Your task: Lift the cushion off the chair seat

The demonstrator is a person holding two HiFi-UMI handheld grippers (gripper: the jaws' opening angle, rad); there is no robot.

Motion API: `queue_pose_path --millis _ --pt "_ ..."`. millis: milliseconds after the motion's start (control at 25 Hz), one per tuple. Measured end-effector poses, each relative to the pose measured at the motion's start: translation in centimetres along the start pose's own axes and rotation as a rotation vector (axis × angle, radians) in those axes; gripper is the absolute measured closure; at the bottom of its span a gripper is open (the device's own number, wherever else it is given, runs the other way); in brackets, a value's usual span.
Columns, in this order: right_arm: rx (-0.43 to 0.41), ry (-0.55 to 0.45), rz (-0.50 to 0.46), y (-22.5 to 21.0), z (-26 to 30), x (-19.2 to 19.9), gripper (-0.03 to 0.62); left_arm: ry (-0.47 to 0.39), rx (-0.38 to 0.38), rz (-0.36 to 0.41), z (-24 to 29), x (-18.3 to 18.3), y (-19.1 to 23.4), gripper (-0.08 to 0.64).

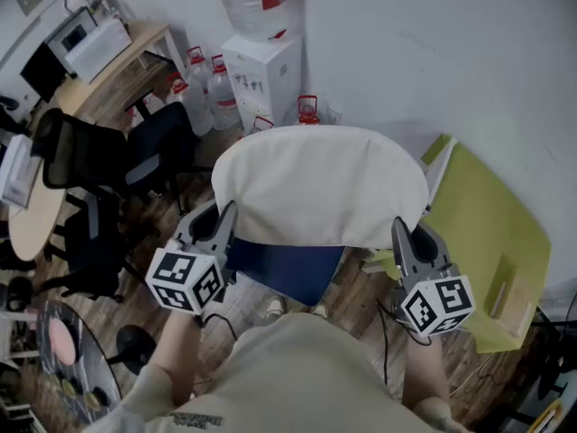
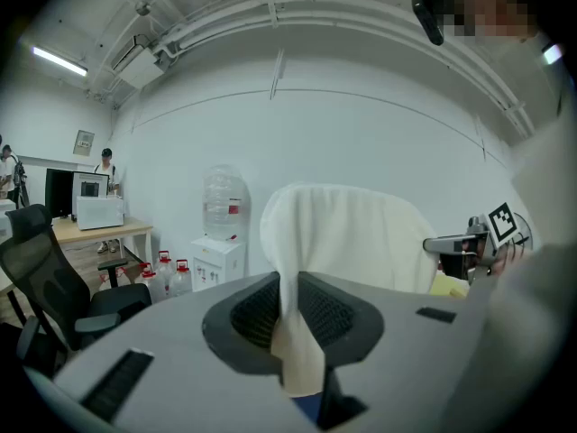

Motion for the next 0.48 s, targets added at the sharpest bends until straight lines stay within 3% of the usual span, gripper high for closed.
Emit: queue_pose_path --millis 480 --pt "0.001 0.010 0.023 0.10 0.71 0.47 0.525 0.018 0.011 0.005 0.26 0.14 0.70 0.488"
Point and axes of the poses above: the fingertips, and each gripper's own axes: z forward along the fingers, y to its left, x out of its underside, the point moved 10 cm from there along -z, backward along the fingers, and after that the axes turned 14 degrees about -x, right-handed, at the moved point
